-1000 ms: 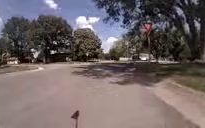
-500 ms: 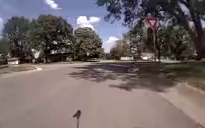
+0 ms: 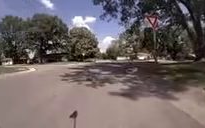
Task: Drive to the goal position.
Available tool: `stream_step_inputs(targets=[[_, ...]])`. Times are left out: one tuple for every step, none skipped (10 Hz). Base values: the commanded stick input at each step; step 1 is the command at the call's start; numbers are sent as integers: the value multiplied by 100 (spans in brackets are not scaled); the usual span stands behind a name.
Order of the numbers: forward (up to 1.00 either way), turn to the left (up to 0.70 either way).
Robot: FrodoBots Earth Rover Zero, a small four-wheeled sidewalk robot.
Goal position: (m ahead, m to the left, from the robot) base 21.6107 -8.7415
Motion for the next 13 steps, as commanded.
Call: stream_step_inputs(targets=[[100, 0], [100, 0], [100, 0], [100, 0], [100, 0], [100, 0], [100, 0], [100, -4], [100, -33], [100, -19], [100, -7], [100, 0], [100, 0]])
